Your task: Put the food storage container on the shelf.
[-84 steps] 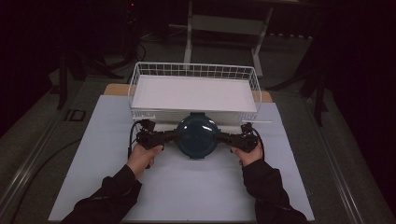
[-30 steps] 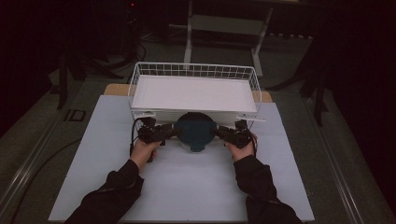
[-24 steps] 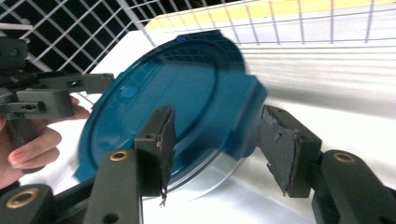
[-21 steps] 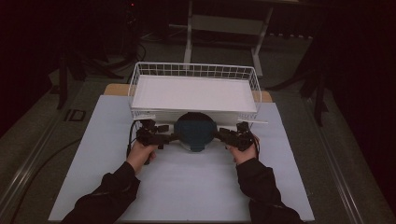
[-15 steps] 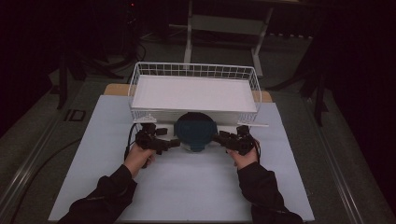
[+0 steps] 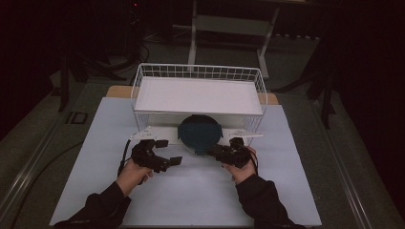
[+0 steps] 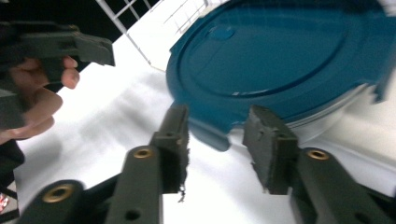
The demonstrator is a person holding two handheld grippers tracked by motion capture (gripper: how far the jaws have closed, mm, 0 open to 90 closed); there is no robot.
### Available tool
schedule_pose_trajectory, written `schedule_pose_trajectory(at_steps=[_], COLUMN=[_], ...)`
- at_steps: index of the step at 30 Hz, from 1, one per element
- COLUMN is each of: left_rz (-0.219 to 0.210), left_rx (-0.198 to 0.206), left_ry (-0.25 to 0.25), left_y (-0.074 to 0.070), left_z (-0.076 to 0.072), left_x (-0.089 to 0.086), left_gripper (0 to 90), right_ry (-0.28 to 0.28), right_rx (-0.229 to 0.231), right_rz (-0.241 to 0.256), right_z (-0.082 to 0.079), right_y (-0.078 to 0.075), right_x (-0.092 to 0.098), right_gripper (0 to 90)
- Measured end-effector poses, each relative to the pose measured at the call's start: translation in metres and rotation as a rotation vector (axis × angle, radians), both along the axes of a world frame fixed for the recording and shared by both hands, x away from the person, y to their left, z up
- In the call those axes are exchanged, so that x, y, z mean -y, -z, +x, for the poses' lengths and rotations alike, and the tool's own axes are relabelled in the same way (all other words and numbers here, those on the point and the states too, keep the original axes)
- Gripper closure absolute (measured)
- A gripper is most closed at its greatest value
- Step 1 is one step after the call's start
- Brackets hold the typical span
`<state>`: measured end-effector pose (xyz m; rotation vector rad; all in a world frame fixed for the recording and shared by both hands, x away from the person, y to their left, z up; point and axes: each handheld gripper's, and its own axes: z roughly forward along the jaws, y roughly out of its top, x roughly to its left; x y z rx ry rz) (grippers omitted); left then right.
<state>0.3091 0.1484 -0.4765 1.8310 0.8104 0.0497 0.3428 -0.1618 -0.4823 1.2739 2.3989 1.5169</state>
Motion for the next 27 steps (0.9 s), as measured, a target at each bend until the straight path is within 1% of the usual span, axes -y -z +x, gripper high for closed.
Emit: schedule_pose_trajectory(at_steps=[1,3,5,7,8,11,12,14,15,17,18,19,21,23,25,27], left_rz=[0.005,0.019,0.02,0.018,0.018,0.017,0.014,0.023,0.035,0.038,0.049,0.053,0.065,0.067,0.075,0.072], left_rx=[0.012,0.03,0.033,0.032,0.034,0.033,0.031,0.03,0.028,0.033,0.034,0.036,0.044,0.045,0.05,0.053], left_ry=[-0.004,-0.006,-0.007,-0.007,-0.007,-0.008,-0.008,-0.008,-0.003,-0.006,-0.005,-0.008,-0.012,-0.011,-0.008,-0.007], left_y=[0.0,0.0,0.001,0.002,0.003,0.005,0.007,0.009,0.009,0.01,0.011,0.012,0.014,0.016,0.018,0.019], left_z=[-0.004,-0.011,-0.018,-0.024,-0.028,-0.036,-0.04,-0.045,-0.047,-0.052,-0.054,-0.056,-0.059,-0.061,-0.062,-0.063], left_x=[0.0,-0.001,-0.003,-0.005,-0.006,-0.009,-0.011,-0.012,-0.013,-0.014,-0.015,-0.016,-0.017,-0.017,-0.016,-0.016], left_gripper=[0.9,0.9,0.9,0.3,0.2,0.2,0.2,0.0,0.0,0.0,0.0,0.0,0.0,0.0,0.0,0.0], right_ry=[0.002,-0.003,0.0,-0.012,-0.024,-0.057,-0.057,-0.06,-0.061,-0.053,-0.052,-0.051,-0.048,-0.034,-0.032,-0.025], right_rx=[0.011,0.015,0.02,0.026,0.017,0.011,0.011,0.006,-0.001,0.0,-0.002,-0.007,0.004,-0.001,0.008,0.008], right_rz=[-0.012,-0.027,-0.014,-0.019,-0.017,-0.024,-0.024,-0.038,-0.046,-0.062,-0.068,-0.063,-0.081,-0.069,-0.07,-0.065], right_z=[-0.001,-0.002,-0.004,-0.006,-0.006,-0.009,-0.009,-0.009,-0.008,-0.006,-0.005,-0.004,-0.002,0.0,0.003,0.007], right_y=[0.001,0.001,0.001,0.0,0.001,0.001,0.001,0.003,0.004,0.007,0.008,0.009,0.01,0.011,0.011,0.011], right_x=[-0.002,-0.005,-0.005,-0.006,-0.007,-0.014,-0.014,-0.017,-0.019,-0.019,-0.02,-0.02,-0.021,-0.021,-0.021,-0.022], right_gripper=[67.2,75.8,81.6,89.8,90.0,90.0,90.0,90.0,90.0,90.0,90.0,90.0,90.0,90.0,90.0,90.0])
